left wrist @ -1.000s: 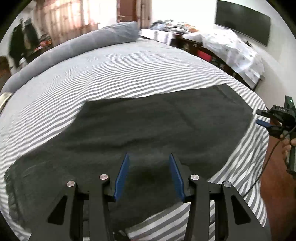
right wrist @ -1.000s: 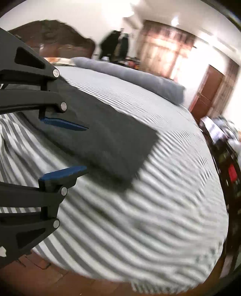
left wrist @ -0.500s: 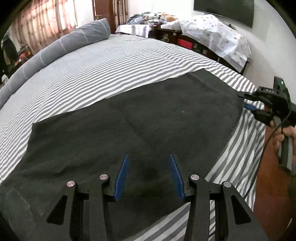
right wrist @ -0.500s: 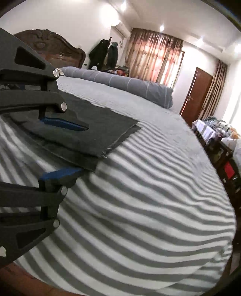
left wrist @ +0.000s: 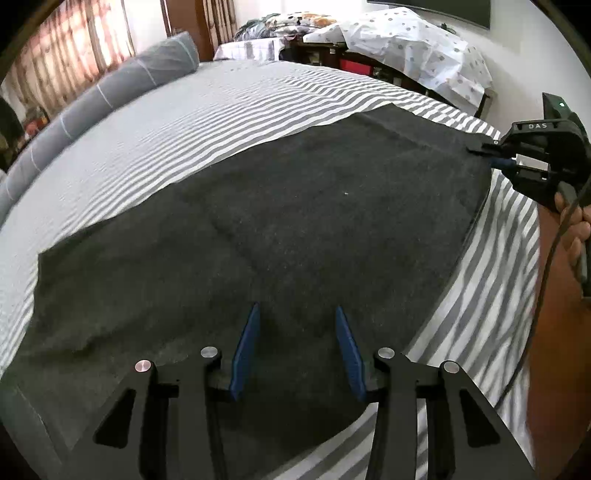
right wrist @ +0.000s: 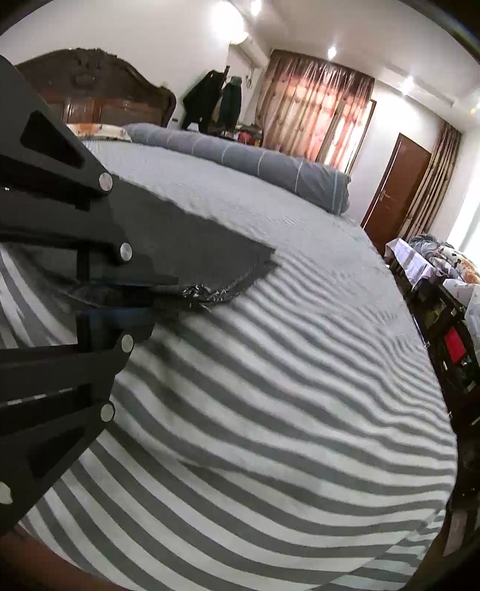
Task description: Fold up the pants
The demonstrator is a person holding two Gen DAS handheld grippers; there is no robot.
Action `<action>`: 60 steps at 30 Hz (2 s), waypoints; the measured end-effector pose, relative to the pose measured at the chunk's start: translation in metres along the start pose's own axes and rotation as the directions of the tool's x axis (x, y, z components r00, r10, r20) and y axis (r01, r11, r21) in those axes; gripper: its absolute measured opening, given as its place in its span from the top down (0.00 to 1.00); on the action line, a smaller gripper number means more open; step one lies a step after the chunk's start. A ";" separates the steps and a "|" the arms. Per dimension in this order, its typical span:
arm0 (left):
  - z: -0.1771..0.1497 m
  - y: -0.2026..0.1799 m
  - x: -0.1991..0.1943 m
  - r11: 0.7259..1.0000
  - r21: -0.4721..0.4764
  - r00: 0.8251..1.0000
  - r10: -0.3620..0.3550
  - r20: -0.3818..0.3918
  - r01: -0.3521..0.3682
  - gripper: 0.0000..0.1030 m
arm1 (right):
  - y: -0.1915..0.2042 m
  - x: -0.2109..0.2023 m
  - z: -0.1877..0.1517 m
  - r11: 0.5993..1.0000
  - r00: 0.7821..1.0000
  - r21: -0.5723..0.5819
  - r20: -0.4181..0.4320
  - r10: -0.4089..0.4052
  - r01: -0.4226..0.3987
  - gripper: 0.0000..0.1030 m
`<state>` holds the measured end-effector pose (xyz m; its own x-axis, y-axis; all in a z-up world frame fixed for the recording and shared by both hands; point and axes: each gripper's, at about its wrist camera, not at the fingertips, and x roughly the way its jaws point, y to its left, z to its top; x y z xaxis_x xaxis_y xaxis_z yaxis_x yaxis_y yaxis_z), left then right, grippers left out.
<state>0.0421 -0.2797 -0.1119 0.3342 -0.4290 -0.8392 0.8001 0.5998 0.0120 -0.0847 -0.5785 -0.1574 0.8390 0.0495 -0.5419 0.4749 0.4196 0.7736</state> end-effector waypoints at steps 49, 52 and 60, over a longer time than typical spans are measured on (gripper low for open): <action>-0.129 0.223 -0.109 0.703 -0.664 0.964 -0.233 0.124 0.255 0.37 | 0.164 0.088 -0.265 0.956 0.852 -0.250 -0.524 0.002 -0.156 0.49; -0.119 0.215 -0.099 0.713 -0.656 0.967 -0.230 0.113 0.246 0.37 | 0.143 0.081 -0.246 0.975 0.877 -0.179 -0.479 0.033 -0.135 0.49; -0.107 0.205 -0.084 0.731 -0.650 0.976 -0.200 0.089 0.209 0.85 | 0.106 0.063 -0.192 0.992 0.930 -0.051 -0.358 0.085 -0.111 0.62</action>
<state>0.1246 -0.0481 -0.0975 0.2105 -0.5988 -0.7727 0.3307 0.7875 -0.5201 -0.0327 -0.3570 -0.1729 0.7255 0.4066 -0.5554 0.3645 0.4576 0.8111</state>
